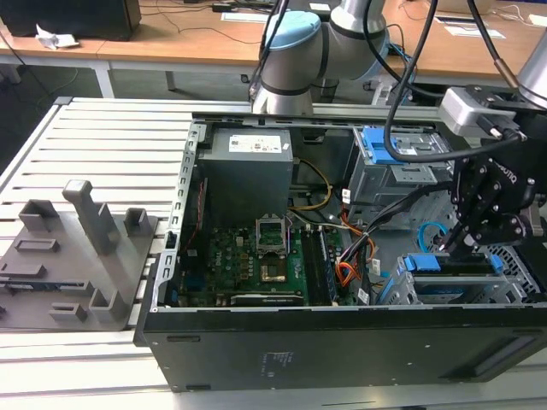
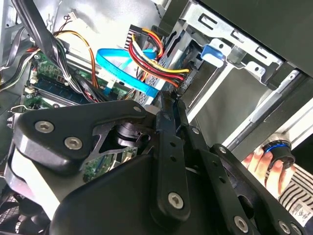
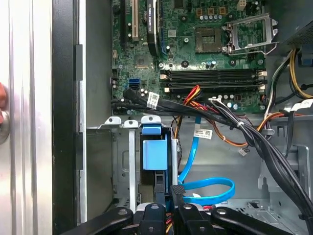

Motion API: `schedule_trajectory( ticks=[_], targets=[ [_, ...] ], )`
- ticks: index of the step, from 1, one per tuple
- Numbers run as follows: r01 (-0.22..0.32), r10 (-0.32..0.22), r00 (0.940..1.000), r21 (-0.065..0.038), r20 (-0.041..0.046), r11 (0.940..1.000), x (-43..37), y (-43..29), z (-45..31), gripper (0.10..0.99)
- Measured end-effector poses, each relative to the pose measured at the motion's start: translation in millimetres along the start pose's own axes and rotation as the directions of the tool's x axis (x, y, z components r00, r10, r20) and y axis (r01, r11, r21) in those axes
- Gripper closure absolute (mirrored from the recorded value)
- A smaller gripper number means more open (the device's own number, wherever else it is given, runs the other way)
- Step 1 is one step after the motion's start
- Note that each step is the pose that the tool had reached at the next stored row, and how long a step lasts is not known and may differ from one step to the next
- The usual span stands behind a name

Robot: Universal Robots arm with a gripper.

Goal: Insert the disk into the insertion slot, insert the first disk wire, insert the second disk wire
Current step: 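Insert the second disk wire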

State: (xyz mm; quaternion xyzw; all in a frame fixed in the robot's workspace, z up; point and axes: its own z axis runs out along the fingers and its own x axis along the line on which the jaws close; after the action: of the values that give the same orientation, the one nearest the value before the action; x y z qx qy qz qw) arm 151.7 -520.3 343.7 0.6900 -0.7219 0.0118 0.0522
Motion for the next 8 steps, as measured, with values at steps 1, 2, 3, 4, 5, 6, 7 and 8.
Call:
schedule_trajectory(
  ticks=[1,2,3,4,5,6,7,8],
  targets=[
    [0.0,0.0,1.0,0.0,-0.0001,1.0,0.2,-0.1,0.5,0.922],
    [0.0,0.0,1.0,0.0,0.0,1.0,0.1,-0.1,0.9,0.922],
    [0.0,0.0,1.0,0.0,0.0,1.0,0.1,-0.2,1.2,0.922],
    [0.0,0.0,1.0,0.0,-0.0001,1.0,0.2,-0.2,1.6,0.922],
    [0.0,0.0,1.0,0.0,-0.0002,1.0,0.2,-0.2,1.9,0.922],
    [0.0,0.0,1.0,0.0,-0.0001,1.0,0.2,-0.2,2.4,0.922],
    [0.0,0.0,1.0,0.0,0.0,1.0,0.3,-0.3,2.8,0.922],
    [0.0,0.0,1.0,0.0,0.0002,1.0,0.5,-0.3,3.2,0.922]
  ],
)
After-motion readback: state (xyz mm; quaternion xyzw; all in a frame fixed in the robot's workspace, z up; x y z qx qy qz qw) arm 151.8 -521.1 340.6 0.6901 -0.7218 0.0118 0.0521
